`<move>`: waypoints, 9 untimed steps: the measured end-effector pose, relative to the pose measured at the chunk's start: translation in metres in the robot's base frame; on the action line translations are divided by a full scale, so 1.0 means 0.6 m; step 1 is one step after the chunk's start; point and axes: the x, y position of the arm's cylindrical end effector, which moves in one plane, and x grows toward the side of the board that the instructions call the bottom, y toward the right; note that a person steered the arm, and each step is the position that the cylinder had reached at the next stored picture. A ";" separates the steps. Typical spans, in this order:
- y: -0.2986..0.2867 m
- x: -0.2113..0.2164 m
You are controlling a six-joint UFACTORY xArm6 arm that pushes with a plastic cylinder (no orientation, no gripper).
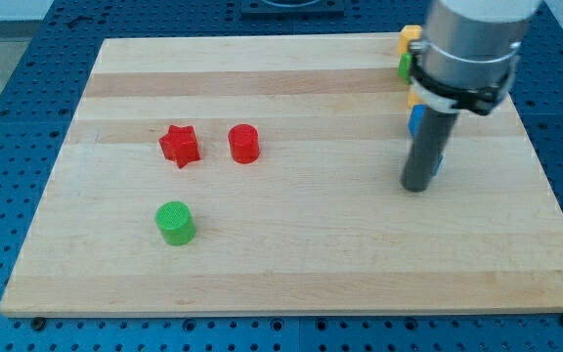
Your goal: Move the blue triangle right a bit
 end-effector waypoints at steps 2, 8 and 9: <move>-0.061 -0.059; 0.007 -0.046; 0.007 -0.046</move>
